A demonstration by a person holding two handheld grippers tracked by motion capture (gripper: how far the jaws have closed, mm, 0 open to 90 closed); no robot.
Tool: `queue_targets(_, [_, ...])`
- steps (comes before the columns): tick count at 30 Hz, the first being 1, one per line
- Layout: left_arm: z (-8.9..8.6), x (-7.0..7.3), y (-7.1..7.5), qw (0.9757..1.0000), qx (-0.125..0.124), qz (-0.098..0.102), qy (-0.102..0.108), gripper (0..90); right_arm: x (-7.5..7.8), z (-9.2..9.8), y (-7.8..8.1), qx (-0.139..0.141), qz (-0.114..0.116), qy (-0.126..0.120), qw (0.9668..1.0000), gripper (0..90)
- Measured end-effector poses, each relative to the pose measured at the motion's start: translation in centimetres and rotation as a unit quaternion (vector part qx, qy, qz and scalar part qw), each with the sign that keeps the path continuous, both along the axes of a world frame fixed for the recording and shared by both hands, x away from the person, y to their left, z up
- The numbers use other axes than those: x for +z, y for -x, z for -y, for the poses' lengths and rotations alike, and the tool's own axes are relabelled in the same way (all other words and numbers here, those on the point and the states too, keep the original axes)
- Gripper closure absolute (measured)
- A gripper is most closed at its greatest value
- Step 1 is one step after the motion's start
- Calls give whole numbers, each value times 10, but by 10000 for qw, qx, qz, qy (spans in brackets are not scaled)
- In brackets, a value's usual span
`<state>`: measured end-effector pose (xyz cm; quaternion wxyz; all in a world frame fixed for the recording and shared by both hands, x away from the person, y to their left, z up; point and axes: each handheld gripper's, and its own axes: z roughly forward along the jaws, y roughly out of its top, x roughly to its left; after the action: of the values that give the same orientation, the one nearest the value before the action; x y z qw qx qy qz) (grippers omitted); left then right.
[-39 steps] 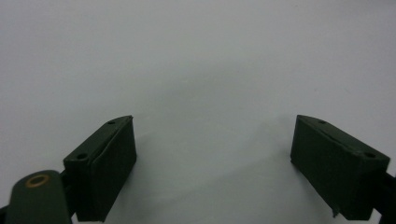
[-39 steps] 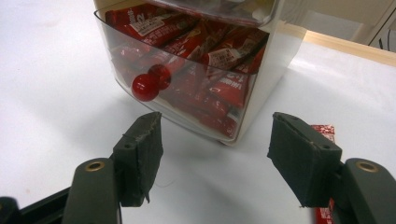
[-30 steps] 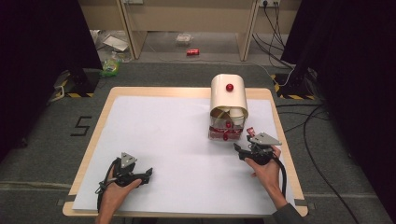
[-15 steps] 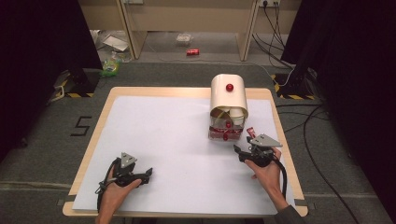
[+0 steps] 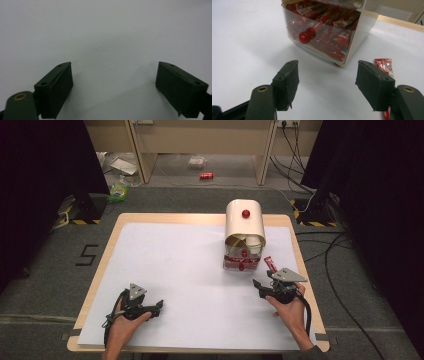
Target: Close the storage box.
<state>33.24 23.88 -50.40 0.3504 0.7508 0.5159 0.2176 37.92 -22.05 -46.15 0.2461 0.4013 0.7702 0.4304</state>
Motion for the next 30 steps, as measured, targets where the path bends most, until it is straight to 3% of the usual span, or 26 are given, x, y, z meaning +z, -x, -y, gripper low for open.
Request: queue_targets(30, [0,0,0,10000,2,0,-1,136,-4,16,28,117,-221,-40,9997,336])
